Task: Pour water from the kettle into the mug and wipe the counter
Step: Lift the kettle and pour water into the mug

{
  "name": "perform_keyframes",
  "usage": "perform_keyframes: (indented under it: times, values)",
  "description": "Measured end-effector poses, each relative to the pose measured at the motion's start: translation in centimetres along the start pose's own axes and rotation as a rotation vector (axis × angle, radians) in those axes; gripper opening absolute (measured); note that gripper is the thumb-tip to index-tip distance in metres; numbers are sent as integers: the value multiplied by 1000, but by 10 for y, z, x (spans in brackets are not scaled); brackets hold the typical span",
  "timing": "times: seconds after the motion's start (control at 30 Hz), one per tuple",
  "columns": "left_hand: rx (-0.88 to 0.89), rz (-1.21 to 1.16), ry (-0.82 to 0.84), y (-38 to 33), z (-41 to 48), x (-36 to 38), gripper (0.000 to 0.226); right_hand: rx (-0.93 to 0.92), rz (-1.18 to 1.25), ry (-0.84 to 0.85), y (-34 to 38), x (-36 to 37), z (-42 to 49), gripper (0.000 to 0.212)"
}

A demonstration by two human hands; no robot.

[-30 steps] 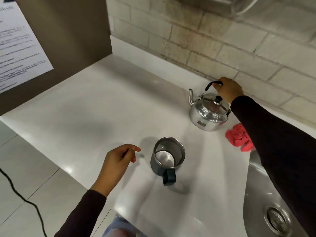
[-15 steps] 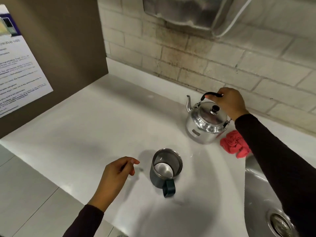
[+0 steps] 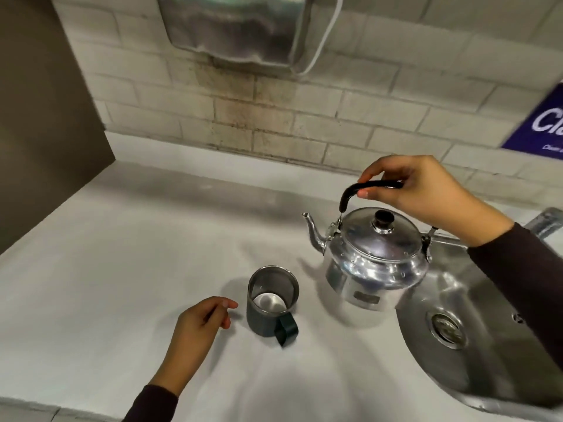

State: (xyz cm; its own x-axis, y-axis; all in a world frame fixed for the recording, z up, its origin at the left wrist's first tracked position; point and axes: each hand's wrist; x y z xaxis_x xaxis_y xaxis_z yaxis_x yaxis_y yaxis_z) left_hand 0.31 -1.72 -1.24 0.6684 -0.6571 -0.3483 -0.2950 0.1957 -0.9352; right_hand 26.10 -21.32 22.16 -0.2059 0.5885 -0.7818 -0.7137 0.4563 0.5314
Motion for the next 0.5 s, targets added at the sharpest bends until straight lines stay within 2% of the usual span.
perform_keyframes:
  times: [0.13, 0.3, 0.5]
  values:
    - [2, 12, 59, 3, 2, 5, 36, 21, -51, 108, 23, -11, -29, 24]
    - [1, 37, 113, 9, 5, 6, 33, -13, -198, 234, 51, -16, -44, 22]
    - [21, 19, 133, 9, 7, 4, 34, -153, -402, 335, 69, -10, -44, 21]
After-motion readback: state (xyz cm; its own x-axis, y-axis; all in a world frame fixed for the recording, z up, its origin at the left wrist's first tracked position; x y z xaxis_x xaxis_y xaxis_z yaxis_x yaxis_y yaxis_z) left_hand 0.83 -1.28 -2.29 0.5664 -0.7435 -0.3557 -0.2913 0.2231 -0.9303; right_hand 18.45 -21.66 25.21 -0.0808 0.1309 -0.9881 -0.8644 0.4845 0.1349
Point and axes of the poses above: each hand's wrist, its own z-axis towards the middle knuckle, its own x-axis out of the palm, y = z × x, and after that the axes turned 7 degrees about -y, right-handed
